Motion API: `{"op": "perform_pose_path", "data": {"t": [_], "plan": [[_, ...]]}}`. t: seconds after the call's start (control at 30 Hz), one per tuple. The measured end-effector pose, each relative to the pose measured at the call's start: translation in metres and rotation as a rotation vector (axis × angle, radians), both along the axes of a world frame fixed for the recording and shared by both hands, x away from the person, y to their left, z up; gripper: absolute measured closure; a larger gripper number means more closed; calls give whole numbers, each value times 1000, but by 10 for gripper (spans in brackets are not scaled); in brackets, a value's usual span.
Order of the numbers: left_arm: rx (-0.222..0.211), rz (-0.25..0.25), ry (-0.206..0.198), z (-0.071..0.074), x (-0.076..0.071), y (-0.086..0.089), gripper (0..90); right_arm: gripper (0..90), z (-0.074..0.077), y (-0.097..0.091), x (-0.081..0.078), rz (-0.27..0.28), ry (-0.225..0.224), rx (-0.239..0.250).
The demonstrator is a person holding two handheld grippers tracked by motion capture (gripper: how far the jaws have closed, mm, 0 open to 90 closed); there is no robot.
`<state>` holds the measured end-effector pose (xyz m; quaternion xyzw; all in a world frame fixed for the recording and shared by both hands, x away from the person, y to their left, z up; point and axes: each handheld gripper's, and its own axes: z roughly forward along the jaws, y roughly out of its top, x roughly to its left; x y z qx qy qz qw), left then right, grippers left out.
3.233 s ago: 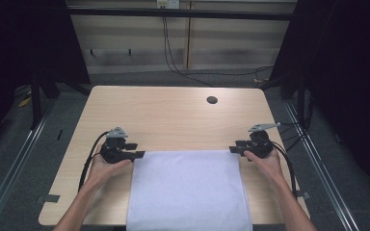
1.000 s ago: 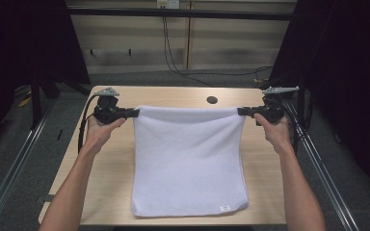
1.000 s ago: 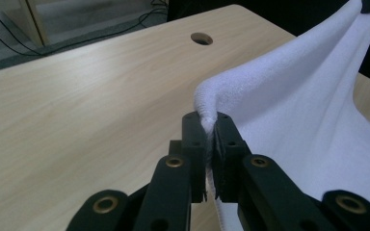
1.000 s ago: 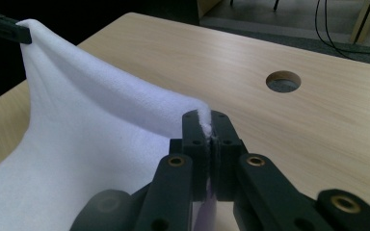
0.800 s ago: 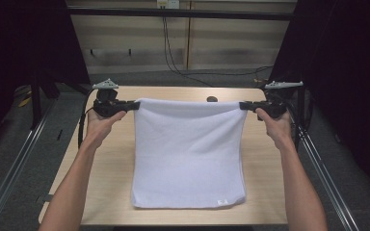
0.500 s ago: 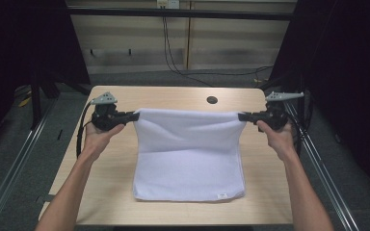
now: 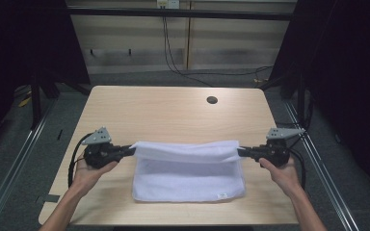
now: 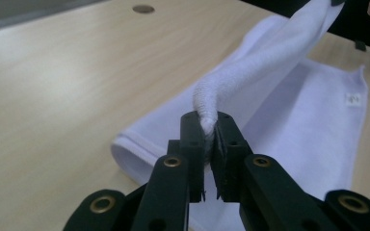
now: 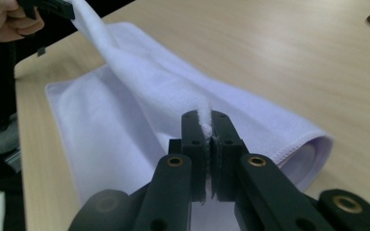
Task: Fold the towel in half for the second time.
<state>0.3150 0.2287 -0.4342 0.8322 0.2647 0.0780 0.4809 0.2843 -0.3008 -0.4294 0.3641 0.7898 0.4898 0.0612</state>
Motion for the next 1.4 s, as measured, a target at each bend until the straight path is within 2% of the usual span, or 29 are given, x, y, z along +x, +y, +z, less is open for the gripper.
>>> {"op": "perform_pose_path", "data": {"t": [0.07,0.17,0.2,0.27,0.3,0.33,0.4,0.47,0.53,0.57,0.63,0.67,0.73,0.77,0.83,0.87,0.93,1.0,1.03,1.07,1.1,1.13,1.17,1.2,1.23,1.27,1.3,1.33,1.4], "plan": [[-8,-16,34,-7,-9,4,845,849,-5,1,-13,8,9,-18],[-18,-37,58,-16,-28,7,838,832,-12,2,-30,28,35,-42],[-9,-56,67,-19,-34,7,829,819,-16,3,-35,39,50,-48],[37,-88,91,-26,-46,5,815,764,-23,6,-45,64,79,-101],[71,-101,80,-29,-52,3,817,743,-27,6,-49,82,99,-105],[86,-114,86,-32,-56,2,818,724,-31,7,-53,93,115,-107],[85,-130,114,-37,-63,2,798,661,-40,7,-60,107,146,-116],[97,-179,136,-40,-68,3,760,657,-46,6,-67,123,171,-129],[101,-192,149,-41,-73,5,735,632,-53,2,-71,124,194,-97],[102,-212,159,-42,-76,6,708,616,-55,1,-73,127,204,-100],[133,-239,187,-46,-79,6,654,592,-57,0,-76,127,221,-119],[142,-231,184,-48,-81,5,627,581,-57,0,-77,119,224,-113],[147,-208,197,-49,-81,4,548,543,-55,-1,-77,97,197,-111],[125,-185,186,-45,-80,5,513,522,-52,-1,-77,67,173,-114],[44,-144,161,-35,-74,9,498,499,-43,-3,-76,-3,97,-90],[10,-100,144,-30,-70,11,477,485,-38,-5,-75,-41,60,-69],[-55,-14,135,-22,-57,14,439,458,-28,-5,-71,-117,-11,-51],[-78,77,135,-18,-41,15,428,446,-20,-5,-64,-169,-61,-27],[-83,104,133,-18,-33,15,413,439,-17,-5,-59,-179,-71,-12],[-61,131,121,-18,-26,15,412,438,-15,-5,-54,-188,-79,4],[-61,159,117,-20,-21,17,405,432,-14,-6,-49,-216,-96,-1],[-111,186,137,-23,-16,21,387,422,-15,-9,-44,-241,-103,5],[-152,228,148,-27,-15,25,382,412,-17,-12,-39,-257,-96,30],[-200,288,163,-32,-19,28,375,395,-21,-15,-36,-283,-103,46],[-177,289,173,-32,-21,28,359,389,-25,-18,-34,-311,-111,38],[-121,266,147,-31,-25,26,334,388,-28,-20,-34,-320,-120,24],[-106,255,116,-32,-30,25,329,378,-31,-21,-35,-335,-134,7],[-110,246,119,-33,-32,26,325,366,-34,-21,-35,-340,-133,-18],[-109,227,122,-35,-31,28,273,341,-38,-23,-38,-353,-118,-19]]}}
